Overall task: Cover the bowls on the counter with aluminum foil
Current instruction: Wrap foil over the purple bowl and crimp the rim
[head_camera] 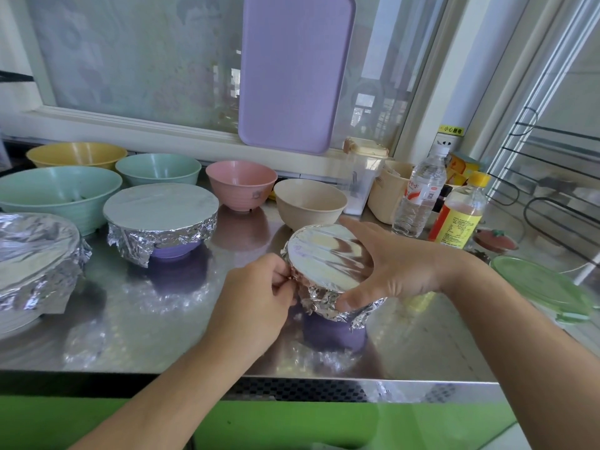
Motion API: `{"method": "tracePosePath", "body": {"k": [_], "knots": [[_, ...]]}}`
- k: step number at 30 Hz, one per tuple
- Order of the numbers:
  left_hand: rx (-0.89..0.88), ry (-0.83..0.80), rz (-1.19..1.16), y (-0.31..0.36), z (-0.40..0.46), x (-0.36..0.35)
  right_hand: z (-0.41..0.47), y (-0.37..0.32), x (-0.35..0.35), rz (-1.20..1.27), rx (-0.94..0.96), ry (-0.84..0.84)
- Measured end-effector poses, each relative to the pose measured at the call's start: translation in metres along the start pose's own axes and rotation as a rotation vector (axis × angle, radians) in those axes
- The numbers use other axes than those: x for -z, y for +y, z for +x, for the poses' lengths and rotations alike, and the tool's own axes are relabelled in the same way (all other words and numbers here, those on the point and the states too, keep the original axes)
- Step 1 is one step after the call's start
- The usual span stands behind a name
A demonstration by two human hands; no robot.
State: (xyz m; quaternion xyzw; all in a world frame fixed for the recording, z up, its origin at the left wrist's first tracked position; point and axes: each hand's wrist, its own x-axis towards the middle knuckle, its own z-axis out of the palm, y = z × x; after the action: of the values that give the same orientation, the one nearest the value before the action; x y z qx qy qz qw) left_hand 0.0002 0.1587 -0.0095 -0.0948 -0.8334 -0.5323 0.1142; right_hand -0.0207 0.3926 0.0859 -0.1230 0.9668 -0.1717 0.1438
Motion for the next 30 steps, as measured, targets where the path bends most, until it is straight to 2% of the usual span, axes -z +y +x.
{"method": "tracePosePath", "body": {"k": [8,9,11,13,17,19,23,30], "knots": [[0.097,-0.135,-0.103,0.006,-0.003,0.01,-0.001,-0.001,0.002,-0.008,0.02,-0.006],[0.078,-0.122,-0.045,0.006,-0.001,0.014,-0.002,-0.001,0.002,-0.007,0.029,-0.009],[-0.028,0.003,0.144,0.009,0.005,0.027,-0.005,-0.002,0.006,0.0,0.048,-0.021],[-0.137,0.05,0.185,0.016,0.011,0.036,-0.006,-0.004,0.007,0.011,0.076,-0.036],[-0.11,-0.291,0.087,0.03,0.015,0.032,-0.005,0.0,0.001,0.071,0.106,-0.009],[-0.149,-0.361,0.08,0.026,0.017,0.025,-0.009,0.004,-0.006,0.079,0.135,0.043],[-0.237,-0.285,0.133,0.016,0.018,0.018,-0.022,0.005,-0.02,0.35,0.167,0.106],[-0.216,-0.282,0.141,0.018,0.014,0.018,-0.032,0.016,-0.033,0.51,0.154,0.227]]}}
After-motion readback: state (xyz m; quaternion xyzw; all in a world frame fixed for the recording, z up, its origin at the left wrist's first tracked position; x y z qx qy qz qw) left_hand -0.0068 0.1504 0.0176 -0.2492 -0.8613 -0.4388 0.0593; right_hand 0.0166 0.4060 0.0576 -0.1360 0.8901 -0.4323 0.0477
